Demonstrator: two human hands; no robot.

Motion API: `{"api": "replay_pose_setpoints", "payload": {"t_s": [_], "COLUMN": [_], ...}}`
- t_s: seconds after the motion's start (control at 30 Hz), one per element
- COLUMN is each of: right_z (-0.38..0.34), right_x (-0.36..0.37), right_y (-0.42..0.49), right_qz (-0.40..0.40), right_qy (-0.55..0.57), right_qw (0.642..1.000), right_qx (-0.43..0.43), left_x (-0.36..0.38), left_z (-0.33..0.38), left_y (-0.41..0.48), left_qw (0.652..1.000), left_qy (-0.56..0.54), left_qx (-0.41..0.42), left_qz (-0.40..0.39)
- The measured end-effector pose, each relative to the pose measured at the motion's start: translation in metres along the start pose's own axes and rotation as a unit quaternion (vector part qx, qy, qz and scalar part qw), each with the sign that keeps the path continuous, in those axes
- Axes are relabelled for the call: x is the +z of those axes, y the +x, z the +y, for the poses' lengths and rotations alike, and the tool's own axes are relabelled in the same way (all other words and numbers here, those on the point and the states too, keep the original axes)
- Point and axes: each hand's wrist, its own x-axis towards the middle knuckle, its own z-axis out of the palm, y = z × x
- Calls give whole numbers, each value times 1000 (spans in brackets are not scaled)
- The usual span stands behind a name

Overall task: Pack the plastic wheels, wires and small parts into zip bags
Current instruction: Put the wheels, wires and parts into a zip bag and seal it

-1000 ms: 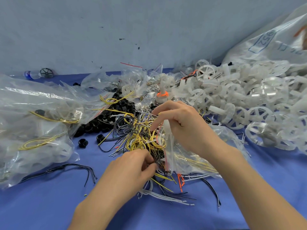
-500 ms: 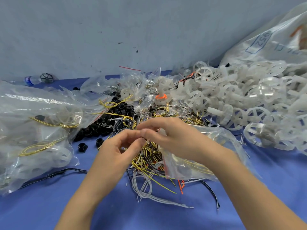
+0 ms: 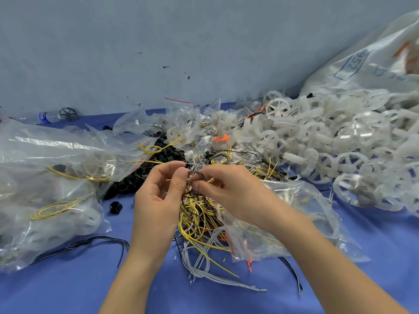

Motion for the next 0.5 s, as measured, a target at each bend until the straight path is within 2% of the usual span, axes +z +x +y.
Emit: {"api": "replay_pose_setpoints", "payload": {"t_s": [0.17, 0.33, 0.5], "right_z": [-2, -11, -17], "right_x": [-1, 1, 0], "right_y": [1, 3, 8], "right_qz": [64, 81, 115], "right_qy": [100, 228, 292], "right_qw": [993, 970, 949], "right_qx": [-7, 6, 27], "left_x": [3, 6, 7], "left_z": [-1, 4, 1], "left_y": [0, 4, 15], "left_qw": [998, 997, 978], "left_qy": [52, 49, 157], "left_qx": [16, 59, 133], "left_qz": [-31, 11, 30]}}
